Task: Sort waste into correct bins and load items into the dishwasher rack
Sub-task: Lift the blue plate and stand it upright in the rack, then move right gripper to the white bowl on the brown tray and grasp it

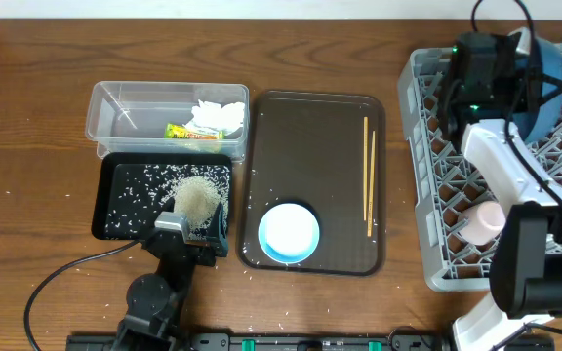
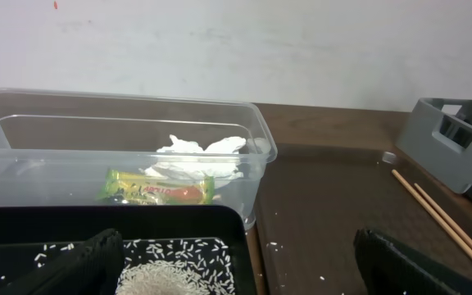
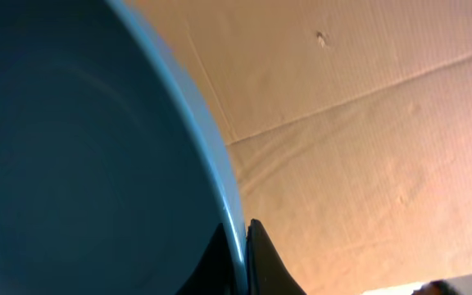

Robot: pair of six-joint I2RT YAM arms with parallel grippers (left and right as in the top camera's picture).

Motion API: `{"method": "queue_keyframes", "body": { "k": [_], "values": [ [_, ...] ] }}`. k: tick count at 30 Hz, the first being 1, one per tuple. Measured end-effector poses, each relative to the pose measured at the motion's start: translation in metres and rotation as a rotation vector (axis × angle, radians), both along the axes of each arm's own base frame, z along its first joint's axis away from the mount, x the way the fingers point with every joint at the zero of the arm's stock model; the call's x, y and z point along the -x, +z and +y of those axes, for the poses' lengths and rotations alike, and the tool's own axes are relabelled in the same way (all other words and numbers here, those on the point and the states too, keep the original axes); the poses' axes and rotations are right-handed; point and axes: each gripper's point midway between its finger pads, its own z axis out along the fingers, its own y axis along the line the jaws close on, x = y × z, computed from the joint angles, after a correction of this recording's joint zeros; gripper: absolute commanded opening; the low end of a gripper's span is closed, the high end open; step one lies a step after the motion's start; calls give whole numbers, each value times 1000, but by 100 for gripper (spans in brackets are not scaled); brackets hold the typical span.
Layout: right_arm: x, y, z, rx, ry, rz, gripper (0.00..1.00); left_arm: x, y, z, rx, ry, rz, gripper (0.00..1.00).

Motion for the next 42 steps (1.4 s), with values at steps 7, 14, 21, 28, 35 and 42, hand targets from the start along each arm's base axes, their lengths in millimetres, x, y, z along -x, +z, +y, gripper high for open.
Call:
{"method": "queue_keyframes", "body": {
  "k": [7, 14, 21, 28, 35, 42],
  "values": [
    [-5, 0, 6, 2, 16, -7, 7, 0, 0, 0, 0, 0, 0, 92],
    [-3, -11, 9, 17, 38, 151, 61, 0, 0, 0, 0, 0, 0, 92],
    [-11, -18, 32, 14, 116, 209, 75, 0, 0, 0, 0, 0, 0, 92],
    [-16, -26, 75, 23, 223, 272, 80, 0, 0, 0, 0, 0, 0, 92],
    [-24, -21, 135, -18, 418, 236, 99, 0, 0, 0, 0, 0, 0, 92],
    [6, -42, 241, -284, 817, 317, 96, 0, 0, 0, 0, 0, 0, 92]
  ]
}}
